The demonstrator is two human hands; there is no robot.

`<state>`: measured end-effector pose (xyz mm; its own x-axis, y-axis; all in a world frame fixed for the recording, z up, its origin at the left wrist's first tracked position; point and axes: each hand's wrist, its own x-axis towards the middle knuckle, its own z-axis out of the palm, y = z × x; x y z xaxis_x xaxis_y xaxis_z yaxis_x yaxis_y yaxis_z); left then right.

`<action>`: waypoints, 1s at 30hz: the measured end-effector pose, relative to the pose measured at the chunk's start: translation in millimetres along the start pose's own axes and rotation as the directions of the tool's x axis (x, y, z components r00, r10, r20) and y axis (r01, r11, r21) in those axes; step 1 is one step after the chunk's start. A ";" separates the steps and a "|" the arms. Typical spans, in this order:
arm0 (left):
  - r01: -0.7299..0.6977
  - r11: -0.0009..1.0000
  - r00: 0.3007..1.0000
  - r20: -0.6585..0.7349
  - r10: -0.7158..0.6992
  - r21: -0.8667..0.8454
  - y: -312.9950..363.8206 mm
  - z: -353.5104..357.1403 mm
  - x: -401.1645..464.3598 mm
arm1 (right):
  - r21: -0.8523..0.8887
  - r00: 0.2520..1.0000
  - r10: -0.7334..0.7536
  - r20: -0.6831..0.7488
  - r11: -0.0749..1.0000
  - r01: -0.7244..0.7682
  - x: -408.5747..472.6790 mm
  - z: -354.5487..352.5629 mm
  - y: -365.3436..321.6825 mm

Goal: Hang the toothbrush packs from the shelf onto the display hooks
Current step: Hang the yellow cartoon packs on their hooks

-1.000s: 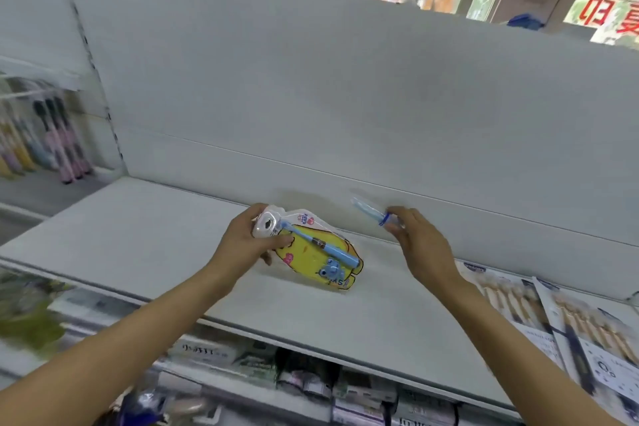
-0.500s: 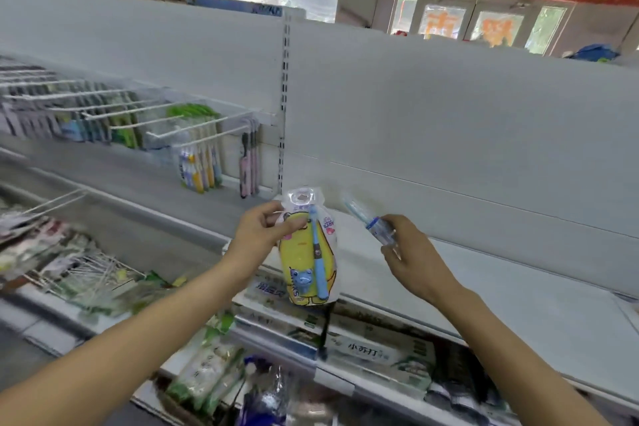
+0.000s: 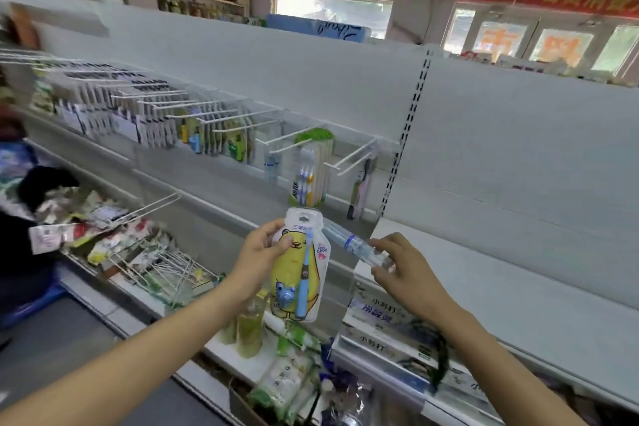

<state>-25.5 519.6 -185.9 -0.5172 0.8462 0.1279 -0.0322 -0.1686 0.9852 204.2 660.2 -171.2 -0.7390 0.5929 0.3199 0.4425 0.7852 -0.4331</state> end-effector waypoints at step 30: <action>-0.082 0.996 0.991 0.107 0.078 0.029 -1.2 -287.9 200.1 | 0.421 0.921 0.364 -0.143 0.864 -0.276 255.3 187.7 -168.9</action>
<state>-375.2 543.7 -194.4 -0.4241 0.8795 0.2161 0.0349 -0.2226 0.9743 -154.6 645.5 -174.5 -0.4469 0.8567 0.2574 0.3720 0.4397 -0.8175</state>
